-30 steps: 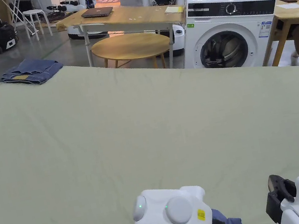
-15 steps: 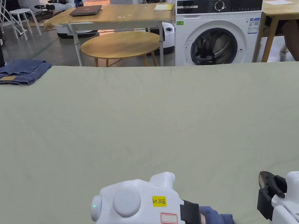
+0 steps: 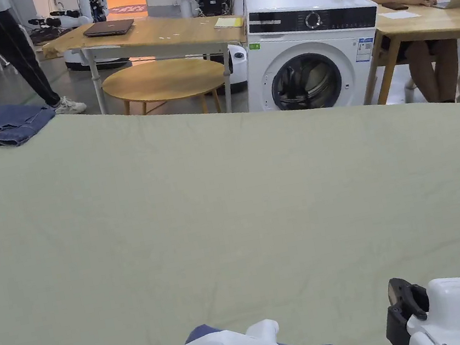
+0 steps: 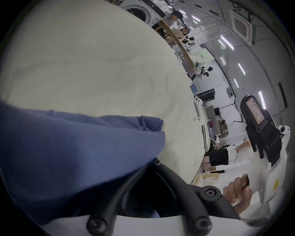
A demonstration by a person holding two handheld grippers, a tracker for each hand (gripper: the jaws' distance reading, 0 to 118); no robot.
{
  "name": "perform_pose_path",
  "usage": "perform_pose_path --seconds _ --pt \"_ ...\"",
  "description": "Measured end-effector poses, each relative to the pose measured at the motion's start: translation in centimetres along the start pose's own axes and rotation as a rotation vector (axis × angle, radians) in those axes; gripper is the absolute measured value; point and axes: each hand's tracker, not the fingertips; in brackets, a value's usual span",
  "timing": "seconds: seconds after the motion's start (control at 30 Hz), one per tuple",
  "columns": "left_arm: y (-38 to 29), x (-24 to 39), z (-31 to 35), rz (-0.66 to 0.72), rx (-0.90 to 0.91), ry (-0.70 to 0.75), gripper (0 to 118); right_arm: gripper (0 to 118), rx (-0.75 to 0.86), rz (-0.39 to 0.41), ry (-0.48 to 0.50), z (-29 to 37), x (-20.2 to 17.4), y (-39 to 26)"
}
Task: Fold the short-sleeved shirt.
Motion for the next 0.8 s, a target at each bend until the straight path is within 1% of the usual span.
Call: perform_pose_path --seconds 0.07,0.23,0.27,0.37,0.47,0.63,0.73,0.8 --pt "0.0 0.6 1.3 -0.007 0.005 0.011 0 0 -0.002 0.001 -0.002 -0.1 0.0 0.0" --pt "0.7 1.7 7.2 -0.116 0.173 0.067 0 0 0.010 0.003 0.000 -0.5 -0.3 0.5" --pt "0.8 1.9 8.4 -0.145 0.211 0.097 0 0 0.013 0.005 0.001 -0.7 -0.5 0.7" --pt "0.9 2.3 12.2 -0.266 0.367 0.275 0 0 0.029 0.012 0.009 -1.2 -1.2 1.4" --pt "0.5 2.6 15.1 -0.368 0.522 0.411 0 0 0.061 0.026 0.018 -1.4 -2.2 2.0" --pt "-1.5 3.1 18.2 -0.502 0.876 0.610 0 0 0.144 0.034 0.019 -1.4 -3.8 3.2" --pt "-2.5 3.0 19.2 -0.531 1.063 0.668 0 0 0.198 0.047 0.008 -1.2 -4.6 3.8" --pt "-2.8 2.8 19.4 -0.475 1.112 0.712 0 0 0.213 0.053 0.007 -1.1 -5.0 4.3"
